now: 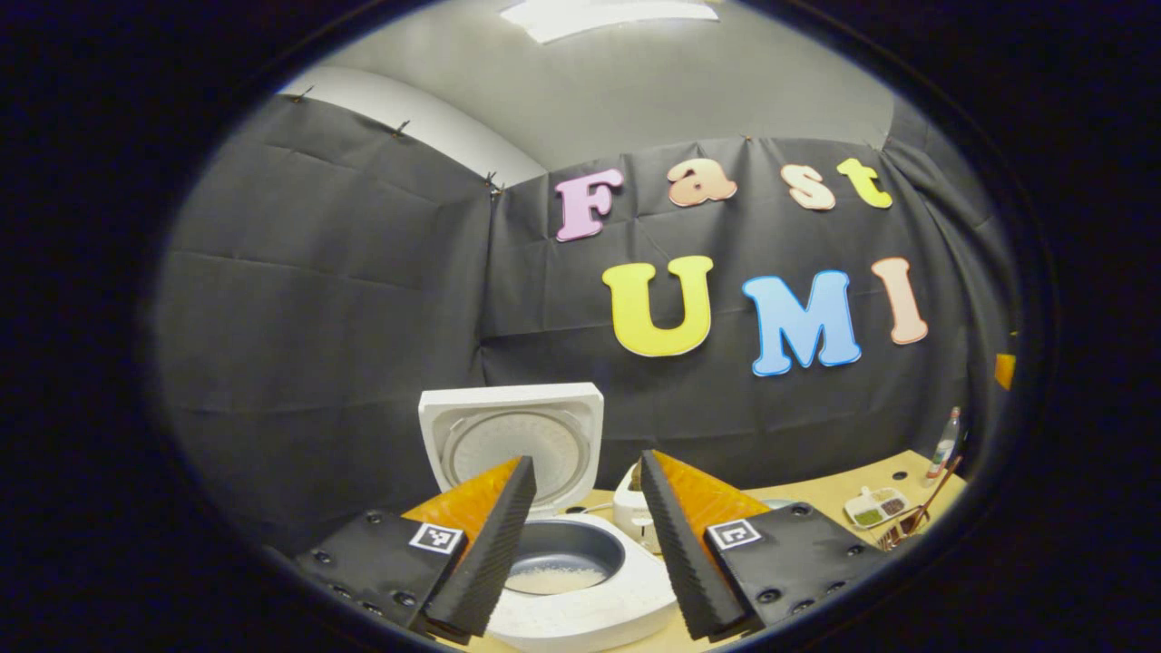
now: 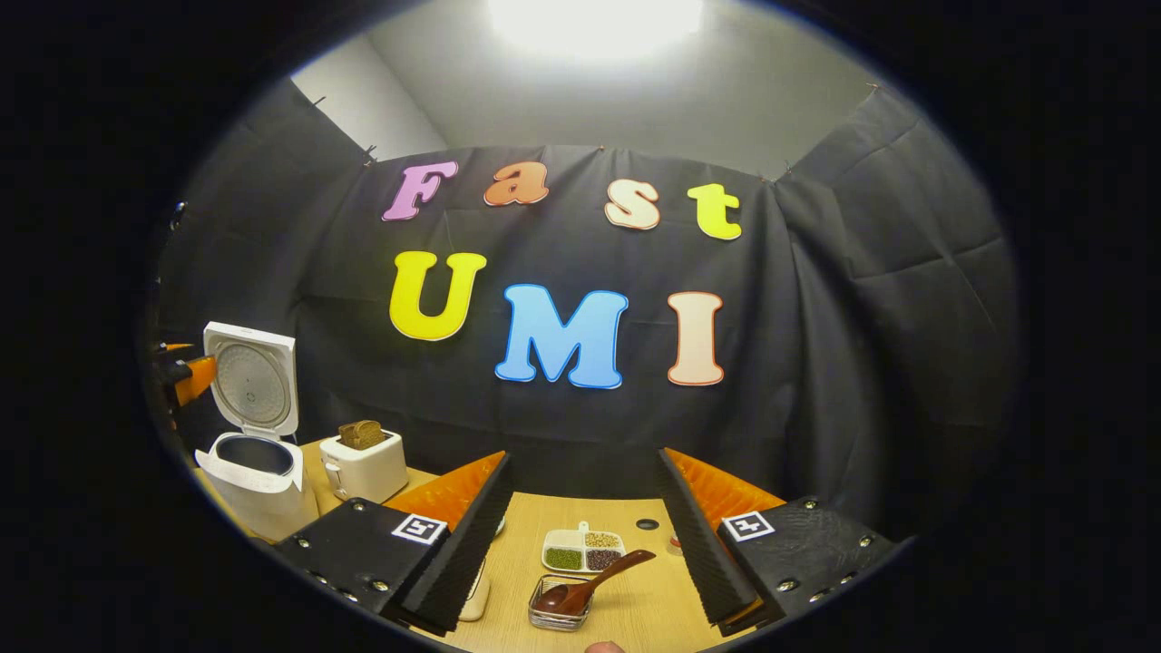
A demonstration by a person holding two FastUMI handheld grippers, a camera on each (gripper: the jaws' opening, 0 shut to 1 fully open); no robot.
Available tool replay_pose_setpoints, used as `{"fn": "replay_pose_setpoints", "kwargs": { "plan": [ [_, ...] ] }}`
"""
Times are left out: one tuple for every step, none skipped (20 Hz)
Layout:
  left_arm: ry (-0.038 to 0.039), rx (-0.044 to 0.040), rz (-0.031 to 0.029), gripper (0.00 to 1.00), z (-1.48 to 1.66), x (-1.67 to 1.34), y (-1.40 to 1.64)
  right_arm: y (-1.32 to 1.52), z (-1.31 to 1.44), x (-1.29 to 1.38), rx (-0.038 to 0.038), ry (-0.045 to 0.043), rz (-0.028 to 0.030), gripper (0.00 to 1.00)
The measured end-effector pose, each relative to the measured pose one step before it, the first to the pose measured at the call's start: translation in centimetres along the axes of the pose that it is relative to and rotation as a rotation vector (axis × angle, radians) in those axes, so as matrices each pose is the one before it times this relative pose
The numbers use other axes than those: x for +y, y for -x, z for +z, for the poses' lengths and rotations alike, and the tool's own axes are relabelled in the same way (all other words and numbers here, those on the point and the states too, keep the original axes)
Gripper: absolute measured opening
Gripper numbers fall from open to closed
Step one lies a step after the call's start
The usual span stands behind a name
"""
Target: Close the left gripper, press the button to open the rice cooker; take a wooden spoon from the chopstick holder with the right hand, scoop a spoonful of rice and pour it into the rice cooker, then put the wooden spoon back into the chopstick holder.
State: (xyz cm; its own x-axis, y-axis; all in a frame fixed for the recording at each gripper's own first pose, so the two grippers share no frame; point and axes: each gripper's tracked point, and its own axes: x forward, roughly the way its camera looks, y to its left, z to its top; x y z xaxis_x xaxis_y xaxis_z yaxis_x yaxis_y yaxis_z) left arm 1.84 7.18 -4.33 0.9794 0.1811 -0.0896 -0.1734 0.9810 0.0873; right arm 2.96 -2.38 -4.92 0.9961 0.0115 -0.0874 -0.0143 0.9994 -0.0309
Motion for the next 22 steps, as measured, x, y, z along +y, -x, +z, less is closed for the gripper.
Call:
{"fn": "replay_pose_setpoints", "kwargs": {
  "plan": [
    [-0.00028, -0.00853, 0.00409, 0.88, 0.567, -0.045, 0.591, -0.479, -0.401, -0.224, 0.00414, -0.00915, -0.00186, 0.95],
    [-0.00181, -0.00957, -0.00138, 0.94, 0.459, -0.177, 0.4, -0.668, -0.537, -0.313, 0.00916, -0.00656, -0.00383, 0.95],
    [-0.00247, -0.00858, 0.00217, 1.0, 0.566, -0.068, 0.418, -0.611, -0.621, -0.316, 0.01249, -0.00404, -0.00566, 0.95],
    [-0.00348, -0.01055, 0.00161, 1.0, 0.306, 0.061, 0.233, -0.609, -0.628, -0.361, 0.01422, -0.00398, -0.00586, 0.95],
    [-0.00189, -0.01097, 0.00322, 0.92, 0.501, 0.098, 0.276, -0.658, -0.661, -0.436, 0.01295, -0.00579, -0.00611, 0.95],
    [-0.00115, -0.0095, 0.00073, 0.97, 0.617, -0.005, 0.409, -0.66, -0.734, -0.356, 0.01656, -0.01191, -0.00289, 0.95],
    [-0.00163, -0.0053, 0.00649, 0.97, 0.438, 0.285, 0.403, -0.723, -0.96, -0.421, 0.02306, -0.01772, -0.00571, 0.95],
    [-0.00114, -0.00254, 0.00849, 0.97, 0.289, 0.377, 0.412, -0.738, -0.955, -0.477, 0.02525, -0.019, -0.00668, 0.95],
    [0.00054, -0.00075, 0.00799, 0.97, 0.2, 0.356, 0.284, -0.792, -0.993, -0.49, 0.02442, -0.01914, -0.00671, 0.95],
    [-0.00071, 0.0026, 0.00483, 1.0, -0.008, 0.19, 0.156, -0.662, -0.849, -0.47, 0.02645, -0.01036, -0.00944, 0.95],
    [-0.00458, 0.00567, 0.00444, 0.97, -0.072, 0.287, 0.127, -0.669, -0.874, -0.55, 0.01904, -0.00206, -0.01451, 0.95],
    [-0.0086, 0.00703, 0.00907, 0.97, -0.222, 0.389, 0.061, -0.647, -0.719, -0.43, 0.01787, 0.00064, -0.01168, 0.95],
    [-0.00946, 0.00648, 0.01338, 0.97, -0.064, 0.499, 0.118, -0.59, -0.672, -0.148, 0.01506, -0.00032, -0.00282, 0.95],
    [-0.00535, 0.00331, 0.00987, 0.98, -0.049, 0.407, 0.162, -0.541, -0.509, -0.133, 0.01401, -0.00003, -0.00179, 0.95],
    [-0.00167, -0.00075, 0.00924, 0.98, 0.158, 0.337, 0.207, -0.528, -0.635, -0.105, 0.01454, 0.00036, 0.00038, 0.95],
    [-0.00116, -0.00066, 0.0075, 0.97, 0.077, 0.286, 0.296, -0.53, -0.708, -0.095, 0.01864, -0.00337, -0.00071, 0.95],
    [-0.00309, -0.00007, 0.00656, 0.97, 0.148, 0.253, 0.205, -0.595, -0.743, -0.122, 0.02419, -0.00605, 0.00206, 0.95],
    [-0.00646, 0.00273, 0.00357, 0.97, -0.07, 0.182, 0.291, -0.513, -0.702, -0.053, 0.02153, -0.01087, 0.00037, 0.95],
    [-0.0084, 0.00277, 0.00714, 0.97, 0.038, 0.296, 0.21, -0.466, -0.686, -0.127, 0.02154, -0.0127, -0.00009, 0.95],
    [-0.00672, -0.00119, 0.00655, 0.97, 0.153, 0.36, 0.162, -0.481, -0.704, -0.201, 0.02173, -0.01438, -0.0019, 0.95],
    [-0.00422, -0.00245, 0.00955, 0.97, 0.225, 0.374, 0.273, -0.432, -0.782, -0.178, 0.0191, -0.01336, -0.00062, 0.95],
    [-0.00293, -0.00332, 0.00631, 0.98, 0.044, 0.329, 0.233, -0.543, -0.87, -0.185, 0.02462, -0.01477, 0.00367, 0.95]
  ]
}}
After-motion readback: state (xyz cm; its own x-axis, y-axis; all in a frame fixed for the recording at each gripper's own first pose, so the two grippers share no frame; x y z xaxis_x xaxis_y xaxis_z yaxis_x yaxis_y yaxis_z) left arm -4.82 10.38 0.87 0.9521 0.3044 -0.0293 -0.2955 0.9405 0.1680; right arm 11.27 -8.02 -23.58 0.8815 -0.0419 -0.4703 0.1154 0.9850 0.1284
